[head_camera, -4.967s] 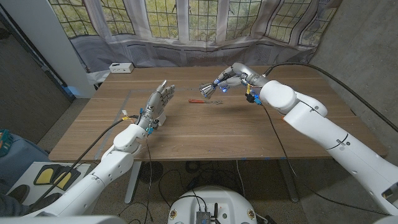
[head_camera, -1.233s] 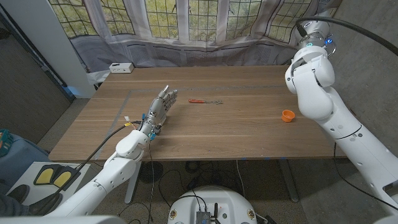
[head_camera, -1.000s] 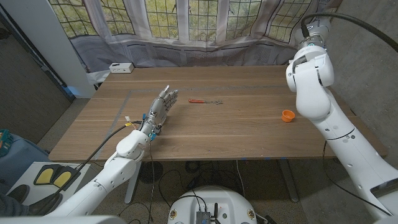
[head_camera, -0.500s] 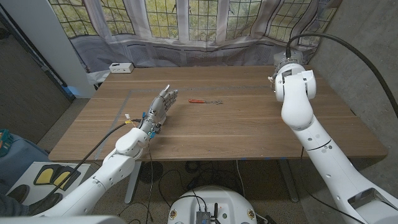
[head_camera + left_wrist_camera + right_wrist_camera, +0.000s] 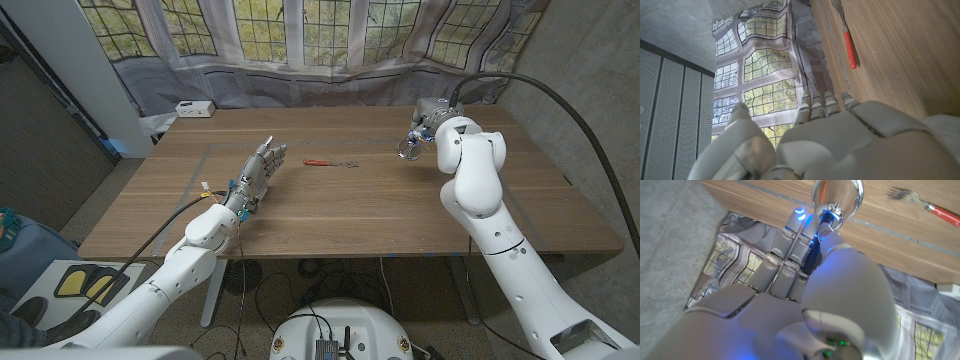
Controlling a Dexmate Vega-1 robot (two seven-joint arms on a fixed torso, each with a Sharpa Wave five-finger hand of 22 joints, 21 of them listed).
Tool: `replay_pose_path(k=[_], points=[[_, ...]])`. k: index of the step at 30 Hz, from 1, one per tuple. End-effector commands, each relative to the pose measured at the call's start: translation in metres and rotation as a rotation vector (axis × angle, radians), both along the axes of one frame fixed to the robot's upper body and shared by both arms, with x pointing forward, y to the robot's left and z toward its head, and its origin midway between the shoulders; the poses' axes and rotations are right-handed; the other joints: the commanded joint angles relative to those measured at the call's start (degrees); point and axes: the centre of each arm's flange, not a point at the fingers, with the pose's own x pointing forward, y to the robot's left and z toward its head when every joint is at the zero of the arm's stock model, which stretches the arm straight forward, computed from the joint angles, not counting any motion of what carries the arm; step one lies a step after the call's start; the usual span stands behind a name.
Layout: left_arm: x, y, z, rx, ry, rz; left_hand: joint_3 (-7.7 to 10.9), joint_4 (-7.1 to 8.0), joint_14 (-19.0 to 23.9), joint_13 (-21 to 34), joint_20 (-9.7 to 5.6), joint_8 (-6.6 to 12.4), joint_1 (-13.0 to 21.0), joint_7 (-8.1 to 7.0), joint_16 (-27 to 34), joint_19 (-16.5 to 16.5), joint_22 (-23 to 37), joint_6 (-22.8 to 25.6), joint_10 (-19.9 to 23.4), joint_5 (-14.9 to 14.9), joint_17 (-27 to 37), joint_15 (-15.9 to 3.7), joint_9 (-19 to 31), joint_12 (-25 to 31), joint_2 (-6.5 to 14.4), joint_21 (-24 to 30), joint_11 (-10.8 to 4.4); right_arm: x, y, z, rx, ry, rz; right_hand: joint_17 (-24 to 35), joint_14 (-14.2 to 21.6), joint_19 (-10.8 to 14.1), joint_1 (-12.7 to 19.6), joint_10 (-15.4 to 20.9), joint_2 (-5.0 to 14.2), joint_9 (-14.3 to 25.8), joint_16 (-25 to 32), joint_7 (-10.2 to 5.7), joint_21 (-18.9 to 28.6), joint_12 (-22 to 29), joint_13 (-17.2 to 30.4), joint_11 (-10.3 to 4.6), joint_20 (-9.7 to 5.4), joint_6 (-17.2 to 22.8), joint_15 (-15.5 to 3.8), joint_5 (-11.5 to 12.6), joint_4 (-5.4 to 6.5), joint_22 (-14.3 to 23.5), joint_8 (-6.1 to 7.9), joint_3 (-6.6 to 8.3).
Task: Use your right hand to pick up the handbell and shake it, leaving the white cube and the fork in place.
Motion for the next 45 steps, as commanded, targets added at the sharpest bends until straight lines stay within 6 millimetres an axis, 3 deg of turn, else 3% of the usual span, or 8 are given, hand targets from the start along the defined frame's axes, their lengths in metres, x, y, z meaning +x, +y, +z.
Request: replay_pose_path(k=[1, 8, 20, 34, 38, 45], points=[[-0.002, 0.004, -0.002, -0.003, 0.003, 0.011, 0.43, -0.14, 0.19, 0.17, -0.04, -0.05, -0.41, -0.16, 0.04, -0.29, 0.13, 0.20, 0.21, -0.02, 0.18, 0.12, 0.06, 0.02, -0.09, 0.16, -0.12, 0.010, 0.041, -0.024, 0.514, 0.086, 0.718, 0.20, 0.55, 0.21, 0.14, 3.63, 0.57, 0.13, 0.04, 0.51, 0.45, 0.22, 2.06, 3.87, 0.50, 0.30, -0.09, 0.29, -0.14, 0.04, -0.24, 0.53], [-0.002, 0.005, -0.003, -0.002, 0.006, 0.010, 0.44, -0.14, 0.22, 0.17, 0.00, -0.05, -0.43, -0.15, 0.05, -0.31, 0.13, 0.22, 0.16, -0.02, 0.19, 0.18, 0.06, -0.01, -0.09, 0.15, -0.07, 0.023, 0.059, -0.024, 0.745, 0.215, 1.061, 0.37, 0.56, 0.10, 0.08, 3.41, 0.66, 0.16, 0.00, 0.91, 0.66, 0.13, 2.20, 4.15, 0.59, 0.21, 0.18, 0.31, -0.08, 0.05, -0.31, 0.43], [-0.004, 0.006, -0.002, -0.008, 0.000, 0.012, 0.45, -0.14, 0.27, 0.17, 0.08, -0.05, -0.45, -0.10, 0.06, -0.38, 0.14, 0.29, 0.23, -0.02, 0.19, 0.14, 0.06, -0.01, -0.08, 0.13, -0.19, 0.009, 0.090, 0.003, 0.764, 0.376, 1.497, 0.75, 0.21, -0.34, 0.13, 3.15, 0.70, 0.21, -0.15, 0.89, 0.88, 0.11, 2.54, 3.85, 0.56, 0.16, 0.28, 0.36, -0.10, 0.06, -0.39, 0.34], [-0.006, 0.004, -0.001, 0.004, -0.002, 0.006, 0.46, -0.14, 0.21, 0.17, 0.08, -0.06, -0.47, -0.16, 0.03, -0.46, 0.13, 0.31, 0.32, -0.02, 0.19, 0.18, 0.06, -0.01, -0.07, 0.12, -0.18, -0.005, 0.088, 0.020, 0.839, 0.313, 1.651, 1.12, 0.11, -0.65, 0.11, 3.16, 0.76, 0.28, -0.30, 0.71, 1.34, 0.03, 2.69, 3.91, 0.21, 0.13, 0.18, 0.38, -0.05, 0.09, -0.48, 0.16], [-0.006, 0.003, 0.000, 0.008, -0.002, 0.002, 0.46, -0.14, 0.23, 0.17, 0.06, -0.07, -0.47, -0.18, 0.03, -0.42, 0.13, 0.31, 0.24, -0.02, 0.19, 0.20, 0.06, -0.05, -0.08, 0.14, -0.19, -0.007, 0.084, 0.021, 0.853, 0.286, 1.657, 1.14, 0.11, -0.77, 0.12, 3.00, 0.80, 0.30, -0.40, 0.68, 1.45, -0.02, 2.79, 3.39, 0.05, 0.12, 0.13, 0.38, -0.03, 0.08, -0.50, 0.14], [-0.004, -0.002, 0.001, 0.014, -0.003, -0.010, 0.47, -0.14, 0.22, 0.17, 0.12, -0.07, -0.48, -0.17, 0.03, -0.43, 0.13, 0.33, 0.27, -0.02, 0.19, 0.18, 0.07, -0.05, -0.08, 0.14, -0.05, -0.010, 0.075, 0.023, 0.821, 0.235, 1.591, 1.21, 0.14, -0.87, 0.21, 2.97, 0.79, 0.31, -0.46, 0.58, 1.59, -0.06, 2.80, 3.70, 0.02, 0.20, 0.01, 0.40, -0.10, 0.08, -0.49, 0.15]])
